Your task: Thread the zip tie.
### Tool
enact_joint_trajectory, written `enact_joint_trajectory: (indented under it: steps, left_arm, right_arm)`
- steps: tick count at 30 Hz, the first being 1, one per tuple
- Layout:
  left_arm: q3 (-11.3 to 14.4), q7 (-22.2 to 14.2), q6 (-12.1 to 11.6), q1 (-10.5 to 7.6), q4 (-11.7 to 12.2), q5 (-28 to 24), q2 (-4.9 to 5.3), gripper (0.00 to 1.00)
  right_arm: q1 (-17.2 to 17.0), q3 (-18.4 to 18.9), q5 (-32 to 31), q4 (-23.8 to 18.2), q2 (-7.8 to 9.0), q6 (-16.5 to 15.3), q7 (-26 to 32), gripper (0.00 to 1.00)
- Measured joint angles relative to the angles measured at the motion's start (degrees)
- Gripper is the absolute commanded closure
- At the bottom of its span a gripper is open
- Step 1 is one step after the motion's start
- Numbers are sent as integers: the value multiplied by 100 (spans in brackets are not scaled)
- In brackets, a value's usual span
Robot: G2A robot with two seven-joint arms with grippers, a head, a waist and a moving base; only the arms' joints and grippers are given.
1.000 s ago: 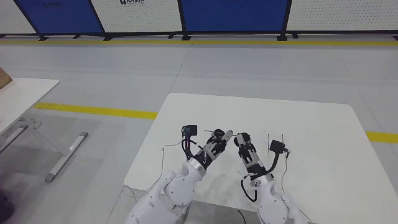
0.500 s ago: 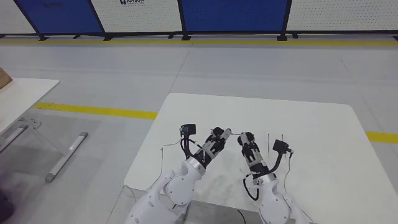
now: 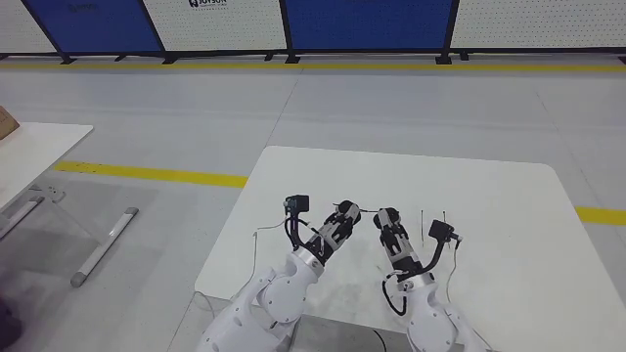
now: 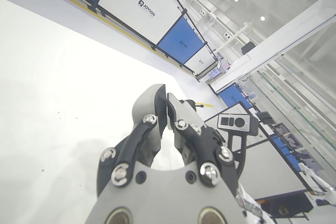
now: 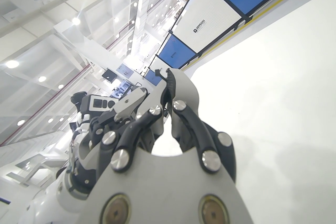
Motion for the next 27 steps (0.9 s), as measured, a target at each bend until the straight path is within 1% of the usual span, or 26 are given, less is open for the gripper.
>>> enact_joint_trajectory:
  steps: [10,22,23,25,26,27]
  left_arm:
    - [-17,38,23,2,-8,-136,-8,100]
    - [19,43,33,-18,19,-133,-16,100]
    - [25,48,38,-20,23,-123,-17,89]
    - [47,43,27,-27,42,-25,-15,85]
    - [55,45,19,-24,49,-2,-14,80]
    - [61,53,13,-18,55,5,-15,79]
  right_arm:
    - [2,-6,94,-3,-10,6,31,100]
    - [10,-11,25,7,-13,9,19,100]
    - [10,-11,18,8,-13,7,20,100]
    - [10,-11,2,11,-13,2,20,100]
    - [10,-12,-2,12,-13,1,20,100]
    - [10,-13,-7,14,-13,-1,19,100]
